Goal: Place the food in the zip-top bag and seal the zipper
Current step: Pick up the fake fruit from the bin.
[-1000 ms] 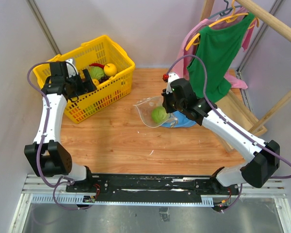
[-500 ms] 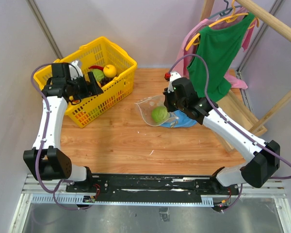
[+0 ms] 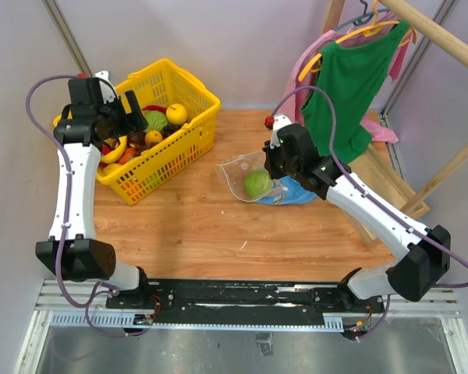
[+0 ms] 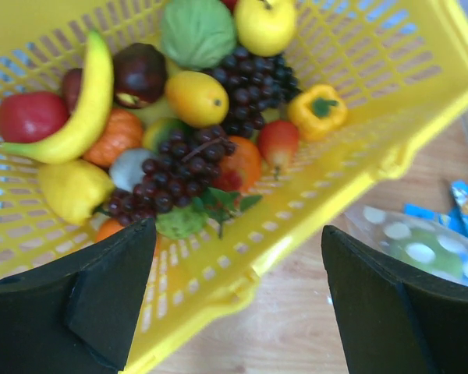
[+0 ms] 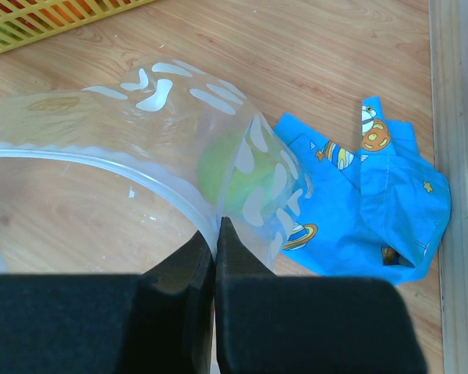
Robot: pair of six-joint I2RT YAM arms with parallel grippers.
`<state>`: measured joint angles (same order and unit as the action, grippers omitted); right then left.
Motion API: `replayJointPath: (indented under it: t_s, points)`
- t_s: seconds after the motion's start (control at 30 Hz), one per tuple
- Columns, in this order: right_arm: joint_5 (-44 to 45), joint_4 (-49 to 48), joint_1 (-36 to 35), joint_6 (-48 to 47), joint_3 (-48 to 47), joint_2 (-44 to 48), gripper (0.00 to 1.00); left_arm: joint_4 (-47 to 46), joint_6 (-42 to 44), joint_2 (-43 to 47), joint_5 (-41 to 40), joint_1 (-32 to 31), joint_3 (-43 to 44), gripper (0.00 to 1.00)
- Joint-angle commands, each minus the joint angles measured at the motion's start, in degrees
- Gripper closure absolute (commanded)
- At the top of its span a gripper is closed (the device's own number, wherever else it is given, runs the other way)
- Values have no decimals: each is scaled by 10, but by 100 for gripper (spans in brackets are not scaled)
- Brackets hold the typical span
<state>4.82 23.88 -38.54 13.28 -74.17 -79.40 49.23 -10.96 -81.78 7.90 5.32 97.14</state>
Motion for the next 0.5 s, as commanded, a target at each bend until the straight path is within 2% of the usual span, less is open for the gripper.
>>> replayJointPath:
  t_s: [0.0,0.23,0.47]
  points:
    - [9,-13,9,-10,9,10,99,-15,32,-62,-99,4,23,10]
    - [3,-15,8,-13,13,9,99,-66,72,-162,-191,14,51,12]
    - [5,-17,9,-18,16,7,100,-162,130,-226,-279,21,26,18]
